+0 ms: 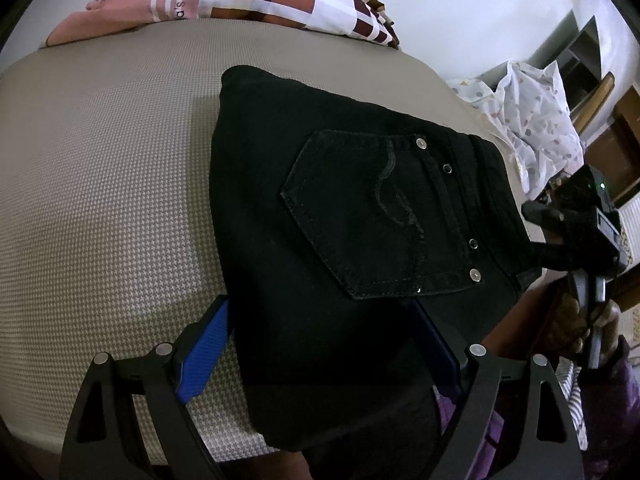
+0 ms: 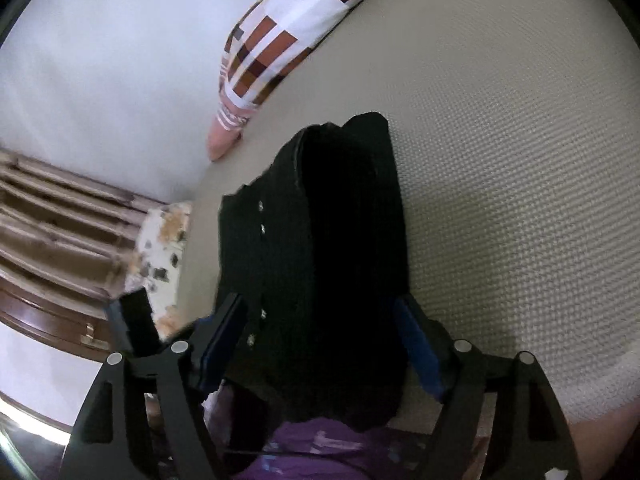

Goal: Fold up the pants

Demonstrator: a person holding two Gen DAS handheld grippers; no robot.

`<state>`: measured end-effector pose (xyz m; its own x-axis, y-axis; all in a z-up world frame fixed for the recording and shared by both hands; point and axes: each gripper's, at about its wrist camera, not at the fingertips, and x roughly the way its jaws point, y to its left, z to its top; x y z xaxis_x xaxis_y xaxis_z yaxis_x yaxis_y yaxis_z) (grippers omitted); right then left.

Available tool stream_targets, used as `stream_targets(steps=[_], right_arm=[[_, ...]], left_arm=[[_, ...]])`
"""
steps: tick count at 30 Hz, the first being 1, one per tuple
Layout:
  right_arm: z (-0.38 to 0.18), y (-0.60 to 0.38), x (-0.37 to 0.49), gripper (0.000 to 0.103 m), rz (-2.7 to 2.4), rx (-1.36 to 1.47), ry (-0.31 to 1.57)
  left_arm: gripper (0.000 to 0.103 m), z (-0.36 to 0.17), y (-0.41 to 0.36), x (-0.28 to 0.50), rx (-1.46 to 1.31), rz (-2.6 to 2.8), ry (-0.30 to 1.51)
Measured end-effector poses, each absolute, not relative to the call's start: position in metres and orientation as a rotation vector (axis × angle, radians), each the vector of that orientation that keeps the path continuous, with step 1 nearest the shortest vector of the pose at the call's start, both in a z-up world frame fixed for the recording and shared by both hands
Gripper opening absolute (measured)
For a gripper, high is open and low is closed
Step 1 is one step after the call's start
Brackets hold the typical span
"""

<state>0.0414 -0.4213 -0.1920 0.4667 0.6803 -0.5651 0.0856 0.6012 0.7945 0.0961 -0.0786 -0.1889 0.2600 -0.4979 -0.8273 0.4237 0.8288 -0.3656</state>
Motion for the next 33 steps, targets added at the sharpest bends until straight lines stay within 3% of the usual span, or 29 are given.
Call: stream_targets(steps=[5,10,12,15,17,18,19,20,22,27,28,33], right_arm=[[-0.195,-0.419,0.048,0.075,0.473,0.901,1.033],[-0.180,-0.404,0.048,0.051,0.494,0.734,1.038],[-0.185,-0.409,0.052,0.051,0.480,0.735,1.044],[-0.192,-0.414,0.062,0.069,0.489,0.783,1.035],[-0.195,-0.412,0.070,0.070,0.494,0.802,1.026],[-0.193,-0.410,0.072,0.066,0.490,0.785,1.025],[-0.189,-0.406,0.072,0.042,0.476,0.747,1.022],[-0.187,-0.403,0.071,0.031,0.455,0.711,1.029],[-0.185,-0.402,0.068,0.023,0.420,0.683,1.030],[-0.171,-0.411,0.055,0.013,0.391,0.715,0.951],[-0.169,-0.415,0.053,0.006,0.387,0.724,0.936],[-0.182,-0.429,0.051,0.006,0.371,0.734,0.949]], left_arm=[[0.087,-0.189,-0.079,0.097,-0.072,-0.623,1.153],[0.087,-0.192,-0.081,0.097,-0.082,-0.614,1.160],[0.087,-0.192,-0.081,0.096,-0.076,-0.612,1.159],[0.087,-0.192,-0.083,0.097,-0.072,-0.609,1.162],[0.087,-0.192,-0.084,0.098,-0.071,-0.608,1.163],[0.087,-0.192,-0.084,0.098,-0.069,-0.606,1.162],[0.087,-0.192,-0.085,0.098,-0.068,-0.606,1.161],[0.087,-0.192,-0.085,0.098,-0.070,-0.608,1.158],[0.087,-0.190,-0.086,0.096,-0.066,-0.608,1.140],[0.087,-0.185,-0.094,0.092,-0.004,-0.614,1.106],[0.087,-0.186,-0.095,0.092,0.003,-0.615,1.105],[0.087,-0.188,-0.093,0.092,-0.013,-0.612,1.105]])
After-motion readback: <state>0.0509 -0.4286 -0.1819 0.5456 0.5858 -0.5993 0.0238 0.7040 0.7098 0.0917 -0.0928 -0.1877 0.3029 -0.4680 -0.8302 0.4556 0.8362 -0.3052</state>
